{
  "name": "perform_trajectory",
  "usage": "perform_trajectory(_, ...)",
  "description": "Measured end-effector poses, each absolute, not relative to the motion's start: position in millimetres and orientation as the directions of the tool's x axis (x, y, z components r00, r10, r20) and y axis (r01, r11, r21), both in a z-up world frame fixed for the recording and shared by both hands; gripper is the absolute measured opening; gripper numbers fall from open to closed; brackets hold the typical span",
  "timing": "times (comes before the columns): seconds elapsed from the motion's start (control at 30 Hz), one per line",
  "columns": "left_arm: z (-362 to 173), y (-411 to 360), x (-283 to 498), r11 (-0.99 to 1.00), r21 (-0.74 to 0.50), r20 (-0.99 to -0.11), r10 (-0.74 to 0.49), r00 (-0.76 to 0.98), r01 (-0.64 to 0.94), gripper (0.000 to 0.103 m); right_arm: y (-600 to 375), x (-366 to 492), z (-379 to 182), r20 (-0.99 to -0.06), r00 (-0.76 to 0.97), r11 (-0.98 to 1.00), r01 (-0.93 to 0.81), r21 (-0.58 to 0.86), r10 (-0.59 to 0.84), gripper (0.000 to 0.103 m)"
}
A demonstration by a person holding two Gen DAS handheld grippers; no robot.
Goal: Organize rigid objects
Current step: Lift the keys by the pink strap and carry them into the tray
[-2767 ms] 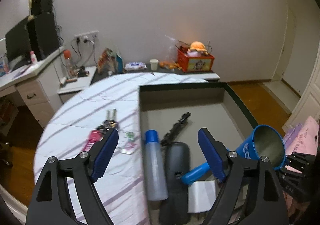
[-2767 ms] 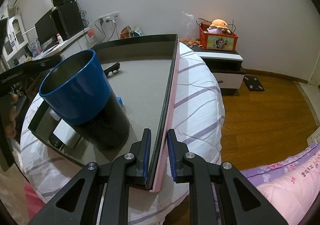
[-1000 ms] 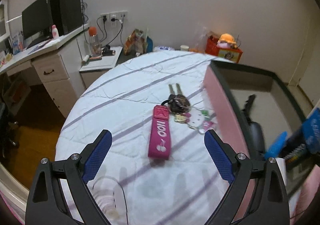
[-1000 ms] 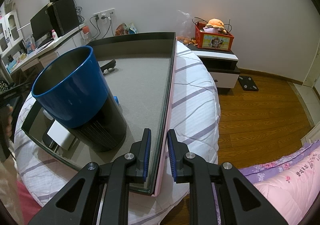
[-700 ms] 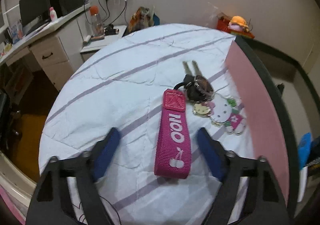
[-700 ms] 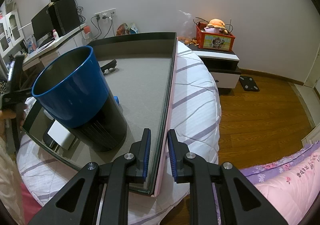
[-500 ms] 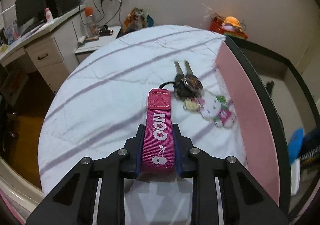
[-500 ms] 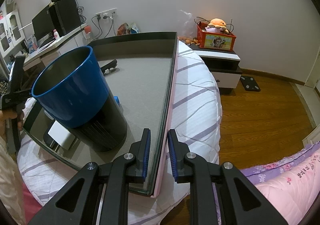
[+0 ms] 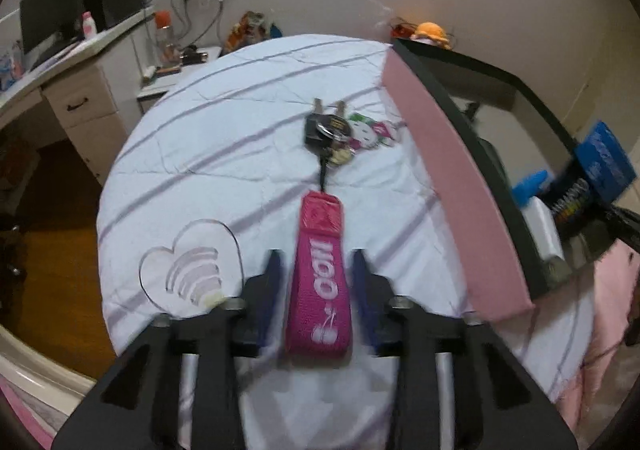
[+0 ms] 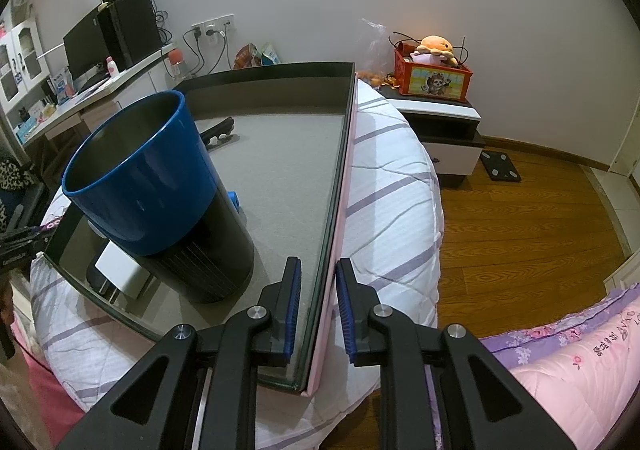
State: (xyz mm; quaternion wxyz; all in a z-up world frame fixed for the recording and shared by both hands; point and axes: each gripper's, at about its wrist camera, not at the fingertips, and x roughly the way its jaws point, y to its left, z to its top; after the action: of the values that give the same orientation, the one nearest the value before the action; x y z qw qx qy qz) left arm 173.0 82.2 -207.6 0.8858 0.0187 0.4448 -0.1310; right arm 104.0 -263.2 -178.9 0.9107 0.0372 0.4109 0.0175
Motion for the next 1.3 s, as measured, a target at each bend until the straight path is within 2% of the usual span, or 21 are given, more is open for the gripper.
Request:
perform_trajectory(0.07,-205.1,79.5,182.7,0.966,-0.088,-0.777,-0.219,0.59,0.243,0.058,-263.7,103.8,-179.4,-0.747,0.661,0.996,-0.002,0.085,0.065,0.019)
perform_trajectory(0.17,-199.8,64.9,201.4,0.962,-0.089,-0.763,-0.233,0.603,0.259,0.058,-264.0,103.6,-180.1,-0.749,0.66,0.996,0.001,0.087,0.064,0.019)
perform_trajectory(0.37,-210.7,45.5,240.3,0.968,-0.032,-0.801,-0.173,0.573,0.248,0.057,-264.2,103.6,-180.3,-0.749,0.66,0.996,-0.002,0.085,0.065,0.019)
perform_trajectory(0.53,-214.3,50.3,255.0,0.974,-0.064,-0.796,-0.181,0.578,0.217,0.045,-264.3,104.0,-180.6,-0.749,0.658,0.995,-0.004,0.096,0.075,0.02)
perform_trajectory(0.6,-214.9,52.6,258.3,0.971,-0.087,-0.795,-0.202,0.572,0.221,0.026,-264.4,104.0,-180.9,-0.749,0.658,0.995,-0.006,0.096,0.076,0.02)
perform_trajectory(0.63,-215.2,53.1,257.1,0.971,-0.091,-0.794,-0.205,0.572,0.222,0.023,-264.5,103.9,-180.8,-0.749,0.658,0.995,-0.005,0.096,0.076,0.02)
perform_trajectory(0.87,-207.1,64.6,240.9,0.974,-0.139,-0.736,-0.223,0.639,0.18,0.022,-264.1,104.1,-180.5,-0.749,0.658,0.995,-0.006,0.096,0.076,0.02)
perform_trajectory(1.3,-145.9,64.0,205.2,0.957,-0.178,-0.594,-0.29,0.75,0.228,0.021,-265.3,104.6,-180.7,-0.749,0.657,0.994,-0.009,0.105,0.085,0.021)
